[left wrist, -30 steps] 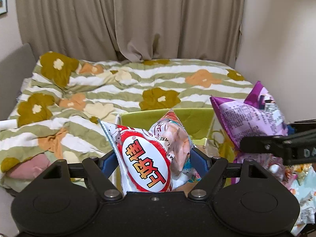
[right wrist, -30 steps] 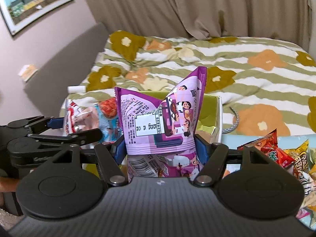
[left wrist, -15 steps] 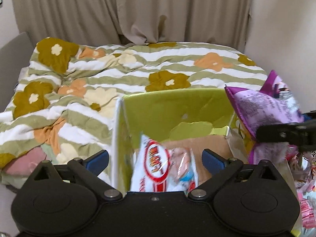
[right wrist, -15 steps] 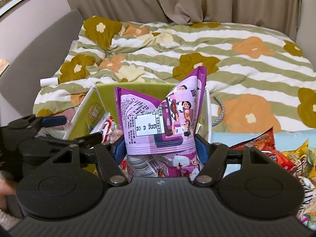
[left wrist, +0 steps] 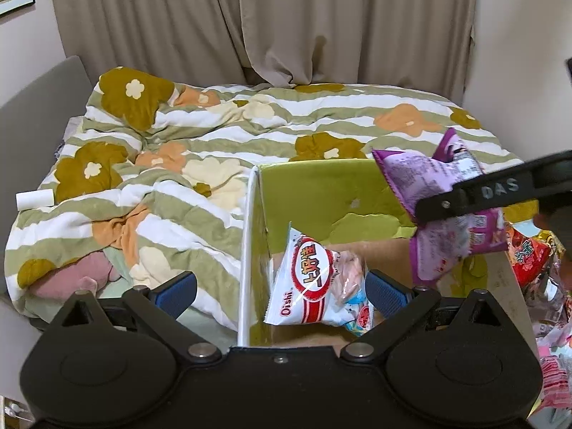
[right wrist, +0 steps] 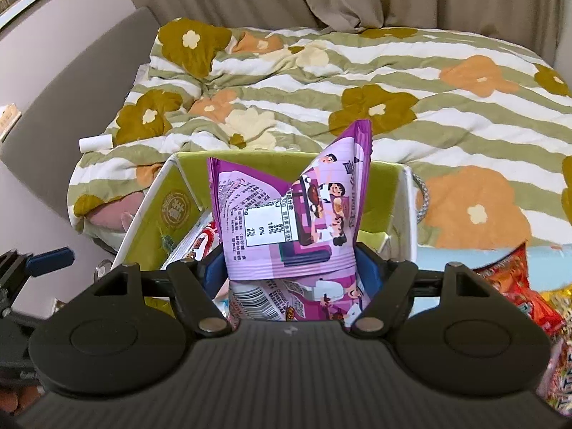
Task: Organize snacks
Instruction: 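Carry both bags into the yellow box and open both tools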
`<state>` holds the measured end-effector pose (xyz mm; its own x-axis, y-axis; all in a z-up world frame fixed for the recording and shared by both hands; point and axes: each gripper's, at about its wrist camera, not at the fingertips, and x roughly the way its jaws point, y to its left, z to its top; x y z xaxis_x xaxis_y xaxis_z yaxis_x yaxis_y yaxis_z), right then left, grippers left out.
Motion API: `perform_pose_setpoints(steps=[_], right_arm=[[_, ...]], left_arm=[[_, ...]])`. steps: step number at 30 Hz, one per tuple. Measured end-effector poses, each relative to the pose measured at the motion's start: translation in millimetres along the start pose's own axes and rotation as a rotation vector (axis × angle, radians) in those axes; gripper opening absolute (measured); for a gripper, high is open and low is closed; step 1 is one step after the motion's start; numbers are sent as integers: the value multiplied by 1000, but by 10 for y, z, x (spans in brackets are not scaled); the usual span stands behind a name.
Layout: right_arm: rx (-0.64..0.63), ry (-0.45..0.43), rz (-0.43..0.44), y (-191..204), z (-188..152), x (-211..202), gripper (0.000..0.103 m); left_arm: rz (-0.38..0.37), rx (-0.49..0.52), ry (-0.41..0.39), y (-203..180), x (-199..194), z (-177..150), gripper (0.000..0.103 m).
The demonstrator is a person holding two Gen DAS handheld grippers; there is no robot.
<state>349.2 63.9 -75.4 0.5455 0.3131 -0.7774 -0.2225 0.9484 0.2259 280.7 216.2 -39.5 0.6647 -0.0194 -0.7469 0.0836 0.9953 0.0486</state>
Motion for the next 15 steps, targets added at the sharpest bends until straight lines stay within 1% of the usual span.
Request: perform_pose_setpoints(steps=[1, 3, 8, 11, 15], right_arm=[[1, 6, 5, 1, 8, 37, 91], [5, 10, 8, -17, 14, 106, 103], [30, -36, -6, -42, -53, 108, 103], [25, -27, -23, -42, -94, 72, 103], [-6, -36, -52, -11, -114, -51, 103]], left_arm=[[2, -1, -1, 7, -9, -8, 102], [6, -7, -2, 24, -19, -20, 102], [2, -27, 4, 28, -41, -83, 102], [3, -22, 4, 12, -65, -104, 102], [0, -28, -5, 4, -138, -93, 102]])
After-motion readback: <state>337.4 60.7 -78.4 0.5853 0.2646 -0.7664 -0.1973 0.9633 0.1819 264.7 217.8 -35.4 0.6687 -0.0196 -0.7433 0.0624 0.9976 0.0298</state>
